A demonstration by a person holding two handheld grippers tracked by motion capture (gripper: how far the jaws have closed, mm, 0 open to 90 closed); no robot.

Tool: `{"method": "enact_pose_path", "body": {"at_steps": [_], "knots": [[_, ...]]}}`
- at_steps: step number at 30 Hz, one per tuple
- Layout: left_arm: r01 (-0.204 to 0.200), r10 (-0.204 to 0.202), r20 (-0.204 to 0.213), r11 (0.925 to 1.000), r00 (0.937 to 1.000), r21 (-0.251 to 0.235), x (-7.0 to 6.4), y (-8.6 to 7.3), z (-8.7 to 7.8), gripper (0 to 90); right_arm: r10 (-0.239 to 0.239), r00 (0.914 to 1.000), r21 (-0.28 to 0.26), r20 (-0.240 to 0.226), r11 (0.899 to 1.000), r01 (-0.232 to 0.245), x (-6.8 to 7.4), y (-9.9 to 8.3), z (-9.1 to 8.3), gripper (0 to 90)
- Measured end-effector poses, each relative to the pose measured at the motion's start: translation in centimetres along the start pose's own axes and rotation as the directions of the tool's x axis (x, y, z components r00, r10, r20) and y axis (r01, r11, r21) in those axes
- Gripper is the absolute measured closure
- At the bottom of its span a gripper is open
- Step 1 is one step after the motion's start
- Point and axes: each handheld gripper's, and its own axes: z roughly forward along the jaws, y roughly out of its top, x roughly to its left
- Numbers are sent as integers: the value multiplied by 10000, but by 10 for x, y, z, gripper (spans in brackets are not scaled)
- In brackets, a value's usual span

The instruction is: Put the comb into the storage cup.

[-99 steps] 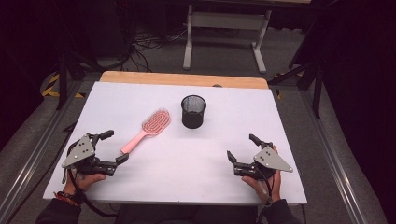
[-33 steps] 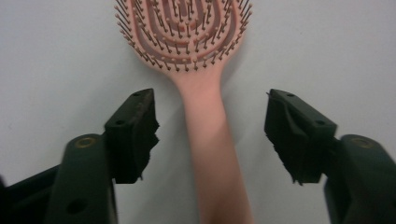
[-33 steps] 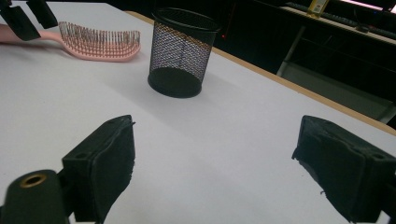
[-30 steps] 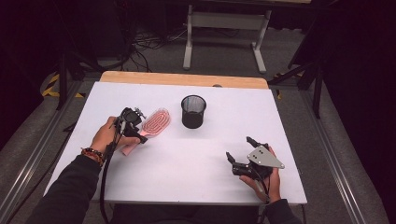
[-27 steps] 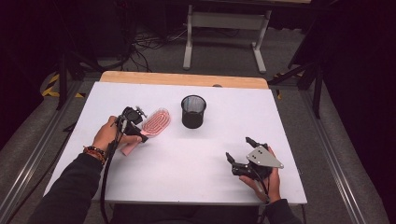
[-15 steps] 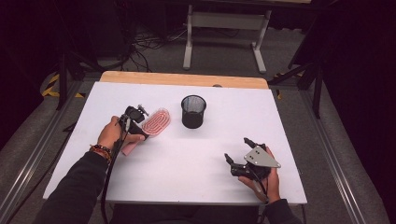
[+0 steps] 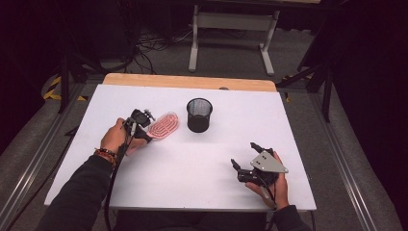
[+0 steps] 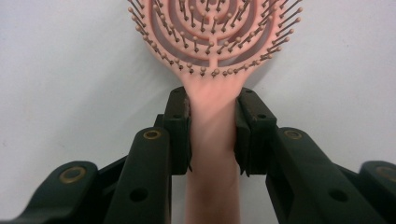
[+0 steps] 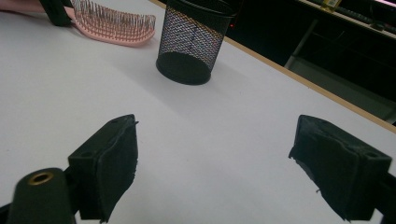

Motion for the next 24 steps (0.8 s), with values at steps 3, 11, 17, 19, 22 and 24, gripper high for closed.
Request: {"method": "enact_pose_path", "body": {"at_steps": [3, 11, 17, 19, 22, 24], "knots": [[-117, 88, -482, 9980, 9988, -614, -2, -7, -1, 697, -10, 10000, -11, 3, 10000, 10, 0, 0, 0, 147], [106, -376, -952, 9628, 9947, -2700, -3, -29, -20, 698, 21, 10000, 8, 32, 10000, -21, 1, -1, 2, 147], [156, -827, -1401, 9054, 9867, -4244, -10, -47, -35, 697, 53, 9999, 0, 125, 10000, -53, 1, -2, 2, 146], [78, -903, -1578, 8879, 9833, -4599, -13, -52, -38, 697, 82, 9998, -20, 154, 10000, -82, 0, -2, 3, 145], [-44, -872, -1529, 8561, 9844, -5168, -17, -57, -42, 697, 150, 9997, -52, 215, 9999, -149, 0, -3, 3, 144], [-176, -829, -1519, 8253, 9849, -5644, -21, -61, -45, 697, 270, 9994, -91, 222, 9996, -269, -1, -3, 3, 136]]}}
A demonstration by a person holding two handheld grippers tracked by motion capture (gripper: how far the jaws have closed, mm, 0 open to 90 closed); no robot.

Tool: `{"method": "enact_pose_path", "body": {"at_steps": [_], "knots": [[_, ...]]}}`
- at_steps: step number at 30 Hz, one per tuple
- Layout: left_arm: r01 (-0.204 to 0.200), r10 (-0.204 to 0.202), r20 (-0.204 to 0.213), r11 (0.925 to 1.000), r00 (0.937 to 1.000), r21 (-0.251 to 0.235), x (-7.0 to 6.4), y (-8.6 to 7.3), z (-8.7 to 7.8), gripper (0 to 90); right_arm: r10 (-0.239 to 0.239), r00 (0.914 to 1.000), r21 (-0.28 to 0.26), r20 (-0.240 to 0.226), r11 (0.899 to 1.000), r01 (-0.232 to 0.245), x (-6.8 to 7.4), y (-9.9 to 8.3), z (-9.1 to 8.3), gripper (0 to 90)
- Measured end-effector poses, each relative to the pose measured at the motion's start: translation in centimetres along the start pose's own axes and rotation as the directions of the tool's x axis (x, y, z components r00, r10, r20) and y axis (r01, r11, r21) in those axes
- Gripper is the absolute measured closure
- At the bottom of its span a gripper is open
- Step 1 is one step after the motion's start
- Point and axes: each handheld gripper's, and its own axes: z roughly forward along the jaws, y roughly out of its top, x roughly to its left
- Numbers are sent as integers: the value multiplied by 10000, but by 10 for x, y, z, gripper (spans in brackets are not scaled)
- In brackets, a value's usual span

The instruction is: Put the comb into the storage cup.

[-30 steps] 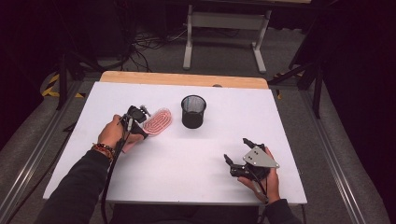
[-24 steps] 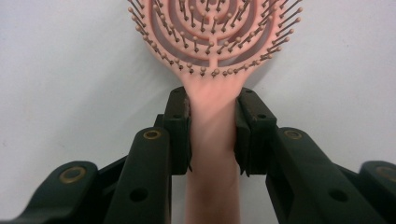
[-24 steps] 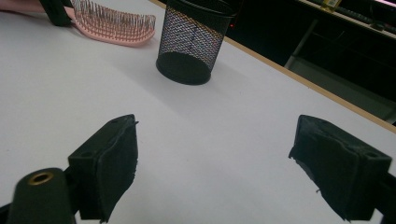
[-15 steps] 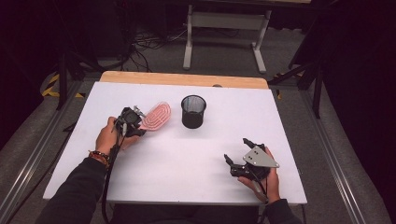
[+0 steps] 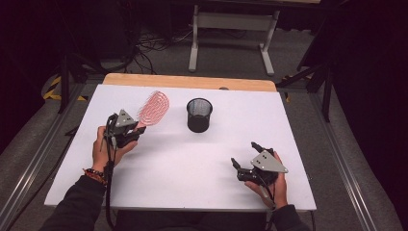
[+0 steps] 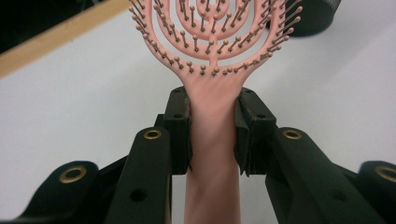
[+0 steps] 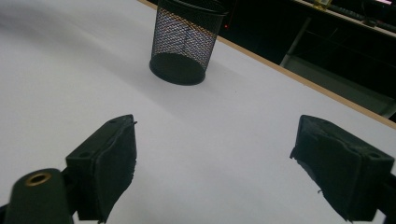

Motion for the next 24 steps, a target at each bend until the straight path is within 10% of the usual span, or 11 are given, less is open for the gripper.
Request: {"method": "enact_pose_path", "body": {"at_steps": [8, 24], "knots": [[-397, 490, 390, 9765, 9980, -2117, -13, 0, -10, 698, 330, 9993, -110, 186, 9994, -328, -5, 1, 1, 128], [-748, 1230, 1144, 9312, 9858, -3567, -56, 9, 4, 697, 1461, 9893, -1463, 26, 9787, -1441, -10, 37, 6, 101]]}}
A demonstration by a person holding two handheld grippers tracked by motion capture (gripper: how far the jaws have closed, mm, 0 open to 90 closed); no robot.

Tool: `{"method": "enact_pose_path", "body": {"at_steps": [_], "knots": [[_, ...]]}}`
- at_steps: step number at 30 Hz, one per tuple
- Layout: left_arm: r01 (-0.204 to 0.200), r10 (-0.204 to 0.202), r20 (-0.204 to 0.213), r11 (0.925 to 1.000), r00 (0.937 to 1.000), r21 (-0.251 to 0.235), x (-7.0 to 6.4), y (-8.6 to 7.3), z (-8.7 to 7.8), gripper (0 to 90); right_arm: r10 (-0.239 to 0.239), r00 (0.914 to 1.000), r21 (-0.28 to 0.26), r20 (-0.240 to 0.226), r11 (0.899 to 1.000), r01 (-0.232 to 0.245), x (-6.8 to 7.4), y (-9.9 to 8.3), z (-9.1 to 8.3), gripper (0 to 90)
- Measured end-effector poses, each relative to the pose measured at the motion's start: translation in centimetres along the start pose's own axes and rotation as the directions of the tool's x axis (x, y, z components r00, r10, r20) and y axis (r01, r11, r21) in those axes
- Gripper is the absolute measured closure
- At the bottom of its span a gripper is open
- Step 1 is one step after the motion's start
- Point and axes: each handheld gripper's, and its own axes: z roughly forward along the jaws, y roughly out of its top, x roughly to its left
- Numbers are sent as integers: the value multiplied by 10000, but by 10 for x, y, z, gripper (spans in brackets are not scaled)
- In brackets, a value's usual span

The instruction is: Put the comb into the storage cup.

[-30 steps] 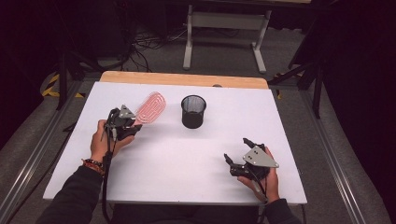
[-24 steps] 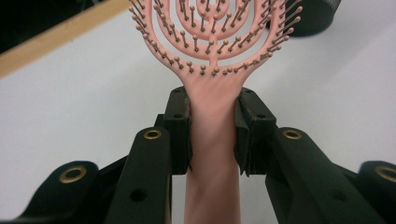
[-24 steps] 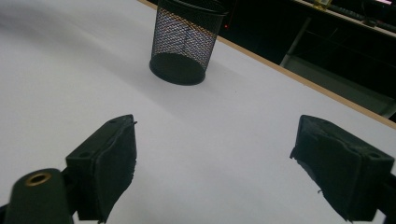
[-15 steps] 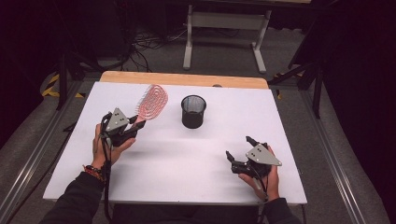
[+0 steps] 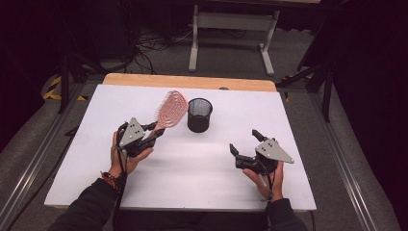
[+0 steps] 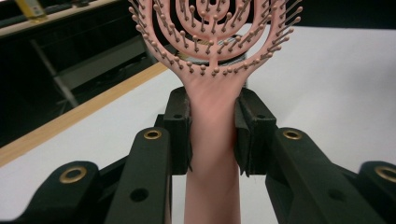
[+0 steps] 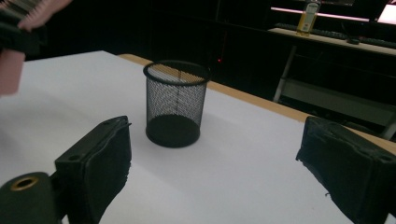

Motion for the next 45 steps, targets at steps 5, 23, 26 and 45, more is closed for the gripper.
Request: {"method": "enact_pose_path", "body": {"at_steps": [5, 23, 26, 45], "knots": [[-201, 218, 473, 9992, 9986, -358, -21, 2, 13, 697, 814, 9959, -681, -390, 9941, -839, 0, 19, 2, 108], [-282, 352, 1206, 9978, 9921, -596, -60, -3, 30, 697, 637, 9710, -676, -2304, 9944, -813, 47, 42, 30, 96], [-419, 488, 1246, 9975, 9910, -576, -64, -3, 32, 697, 699, 9661, -641, -2483, 9940, -884, 50, 43, 32, 95], [-913, 939, 1179, 9954, 9886, -276, -78, -7, 40, 697, 1462, 9467, -935, -2870, 9793, -1795, 58, 45, 31, 471]]}}
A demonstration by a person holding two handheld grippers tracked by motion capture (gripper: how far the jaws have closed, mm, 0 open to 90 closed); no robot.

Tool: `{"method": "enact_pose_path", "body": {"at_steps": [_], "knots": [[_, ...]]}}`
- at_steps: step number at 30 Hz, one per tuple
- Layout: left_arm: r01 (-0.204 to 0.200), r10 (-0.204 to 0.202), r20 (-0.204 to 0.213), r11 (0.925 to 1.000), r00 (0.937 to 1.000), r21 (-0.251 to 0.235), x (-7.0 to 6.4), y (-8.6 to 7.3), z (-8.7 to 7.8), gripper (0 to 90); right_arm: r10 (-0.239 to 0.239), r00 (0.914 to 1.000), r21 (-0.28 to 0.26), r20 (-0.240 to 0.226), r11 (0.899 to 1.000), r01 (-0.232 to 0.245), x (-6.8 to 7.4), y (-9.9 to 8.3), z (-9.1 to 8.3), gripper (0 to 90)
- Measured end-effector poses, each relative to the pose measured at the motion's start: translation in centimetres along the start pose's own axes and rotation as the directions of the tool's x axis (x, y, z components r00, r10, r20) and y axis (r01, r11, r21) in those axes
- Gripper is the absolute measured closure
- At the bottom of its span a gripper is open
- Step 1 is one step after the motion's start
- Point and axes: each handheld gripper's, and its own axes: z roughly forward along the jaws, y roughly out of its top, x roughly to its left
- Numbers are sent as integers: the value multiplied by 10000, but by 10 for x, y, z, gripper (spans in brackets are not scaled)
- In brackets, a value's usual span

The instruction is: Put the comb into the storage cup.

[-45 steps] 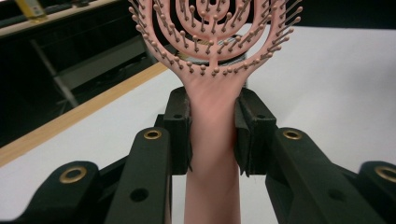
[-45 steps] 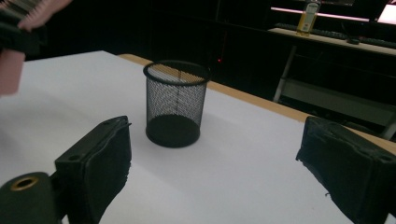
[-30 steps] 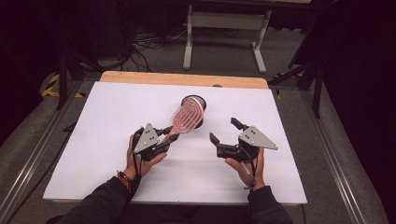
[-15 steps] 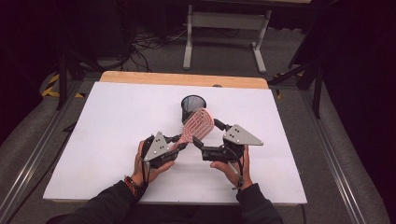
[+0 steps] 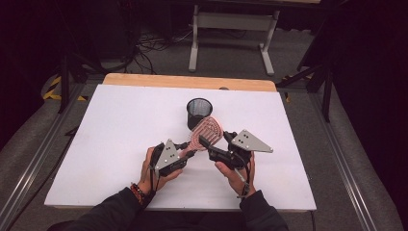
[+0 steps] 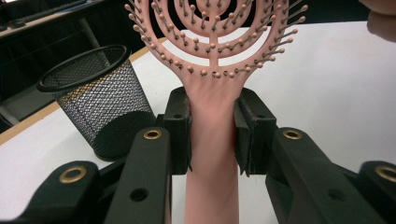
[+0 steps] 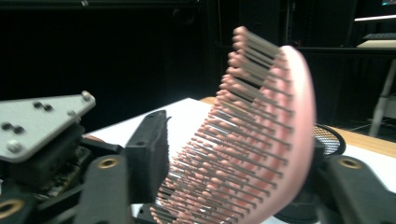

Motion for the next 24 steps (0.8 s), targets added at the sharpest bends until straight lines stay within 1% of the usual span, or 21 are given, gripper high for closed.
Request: {"method": "enact_pose_path", "body": {"at_steps": [3, 4, 5, 6, 14, 15, 17, 18, 22, 23, 24], "knots": [[4, -5, 33, 10000, 10000, 63, 0, -1, 1, 697, 176, 9998, -134, -51, 9998, -177, -1, 0, -1, 541], [4, -5, 33, 10000, 10000, 63, 0, -1, 1, 697, 176, 9998, -134, -51, 9998, -177, -1, 0, -1, 541], [23, -23, 86, 10000, 10000, 48, 0, -1, 1, 697, 219, 9997, -164, -100, 9996, -221, -1, 0, -2, 589], [15, -16, 99, 10000, 9999, 78, 0, -1, 2, 697, 217, 9997, -192, -116, 9996, -219, -2, -1, -2, 601], [-56, 55, 104, 9999, 9999, 147, -1, -2, 3, 697, 307, 9989, -262, -366, 9992, -316, 1, -1, -4, 624], [-164, 162, 75, 9997, 9998, 189, -1, -2, 4, 697, 218, 9990, -255, -390, 9994, -228, 1, -1, -4, 626], [-235, 234, 33, 9995, 9997, 216, -2, -2, 4, 697, 228, 9990, -262, -384, 9994, -238, 2, -1, -4, 627], [-238, 237, 19, 9995, 9997, 223, -2, -2, 4, 697, 162, 9988, -304, -455, 9994, -176, 3, -2, -4, 629], [-310, 310, 14, 9991, 9995, 287, -3, -2, 5, 696, -47, 9989, -293, -459, 9996, 33, 8, -2, -5, 632], [-316, 316, -7, 9991, 9995, 274, -3, -2, 5, 695, -167, 9988, -273, -458, 9995, 155, 9, -1, -5, 632], [-351, 352, -18, 9990, 9994, 266, -3, -2, 5, 695, -167, 9988, -273, -458, 9995, 155, 9, -1, -5, 632]]}}
